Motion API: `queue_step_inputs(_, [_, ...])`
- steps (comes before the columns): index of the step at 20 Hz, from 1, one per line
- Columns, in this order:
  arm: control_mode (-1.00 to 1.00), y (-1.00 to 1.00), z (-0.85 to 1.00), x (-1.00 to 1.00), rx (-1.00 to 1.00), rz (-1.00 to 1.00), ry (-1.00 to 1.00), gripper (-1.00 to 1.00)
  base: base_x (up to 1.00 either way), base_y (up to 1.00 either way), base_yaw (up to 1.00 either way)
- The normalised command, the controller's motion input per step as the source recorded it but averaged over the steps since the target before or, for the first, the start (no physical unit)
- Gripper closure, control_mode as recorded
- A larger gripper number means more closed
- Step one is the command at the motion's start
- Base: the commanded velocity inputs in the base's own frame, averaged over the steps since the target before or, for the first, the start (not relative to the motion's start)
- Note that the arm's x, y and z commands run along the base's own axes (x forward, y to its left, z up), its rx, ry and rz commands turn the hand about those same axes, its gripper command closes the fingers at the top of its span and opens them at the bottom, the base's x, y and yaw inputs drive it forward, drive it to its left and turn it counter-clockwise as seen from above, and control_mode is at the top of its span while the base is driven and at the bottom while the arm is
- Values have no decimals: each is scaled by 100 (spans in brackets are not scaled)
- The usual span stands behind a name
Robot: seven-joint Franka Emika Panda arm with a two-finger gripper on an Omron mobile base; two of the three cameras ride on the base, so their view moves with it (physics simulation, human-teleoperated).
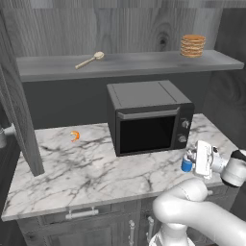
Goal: Pick the dish brush and soap dispenser from the cabinet and place them on the counter.
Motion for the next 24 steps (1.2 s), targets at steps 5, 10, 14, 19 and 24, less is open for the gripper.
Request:
queue_step_inputs(5, [-100,-10,-39,14,0,0,0,100,0,0,0])
queue_step_inputs(10, [-100,-2,-33,10,0,0,0,100,0,0,0])
queue_step_inputs(14, [-100,0,-23,7,0,0,0,-100,0,0,0])
queue_step_inputs(19, [-100,-7,-13,2,0,0,0,-100,0,0,0])
queue_step_inputs(24, [-100,-13,-6,0,0,0,0,-100,0,0,0])
